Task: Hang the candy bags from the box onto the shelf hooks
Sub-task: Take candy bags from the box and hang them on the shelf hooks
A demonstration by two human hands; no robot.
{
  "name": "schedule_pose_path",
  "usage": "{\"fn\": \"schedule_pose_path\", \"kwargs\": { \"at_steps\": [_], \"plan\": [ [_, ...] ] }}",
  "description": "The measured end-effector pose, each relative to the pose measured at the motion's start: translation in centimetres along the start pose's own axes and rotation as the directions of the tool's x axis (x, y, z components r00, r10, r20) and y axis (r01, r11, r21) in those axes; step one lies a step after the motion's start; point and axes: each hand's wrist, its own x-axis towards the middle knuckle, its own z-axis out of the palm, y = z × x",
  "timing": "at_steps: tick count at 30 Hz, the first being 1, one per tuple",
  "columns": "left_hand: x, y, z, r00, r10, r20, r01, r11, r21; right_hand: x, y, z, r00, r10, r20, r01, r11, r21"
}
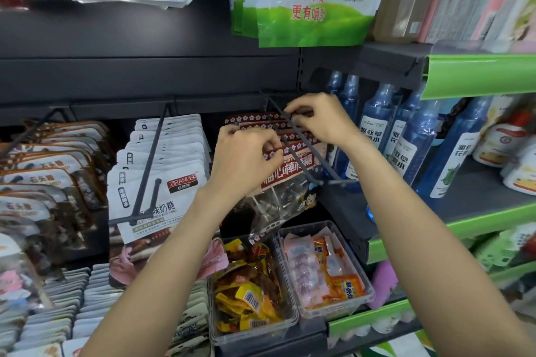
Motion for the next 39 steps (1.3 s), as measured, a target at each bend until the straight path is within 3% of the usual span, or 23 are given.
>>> {"fn": "schedule_pose_path", "kwargs": {
  "at_steps": [4, 7, 11, 22, 39],
  "plan": [
    [-0.4, 0.3, 0.0, 1.0, 0.024, 0.01, -0.024, 1.0, -0.002, -2.3, -0.4, -0.6, 0.998, -0.004, -0.069, 0.005, 1.0, 0.014],
    [-0.4, 0.6, -0.2, 0.999, 0.03, 0.032, -0.03, 0.999, 0.01, -3.2, -0.6, -0.6, 1.0, 0.003, -0.028, -0.006, 0.995, -0.101],
    [-0.3, 1.0, -0.4, 0.999, 0.004, 0.045, -0.005, 0.999, 0.043, -3.8, -0.4, -0.6, 0.999, 0.04, -0.01, -0.041, 0.991, -0.128],
    [-0.6, 1.3, -0.3, 0.998, -0.055, 0.02, 0.055, 0.998, 0.02, -4.8, -0.4, -0.5, 0.999, 0.021, -0.031, -0.024, 0.996, -0.082],
    [-2.3, 2.8, -2.2, 0.996, 0.023, -0.09, -0.019, 0.999, 0.048, -7.7, -1.9, -3.0, 0.991, -0.014, -0.132, 0.021, 0.998, 0.054]
  ]
}}
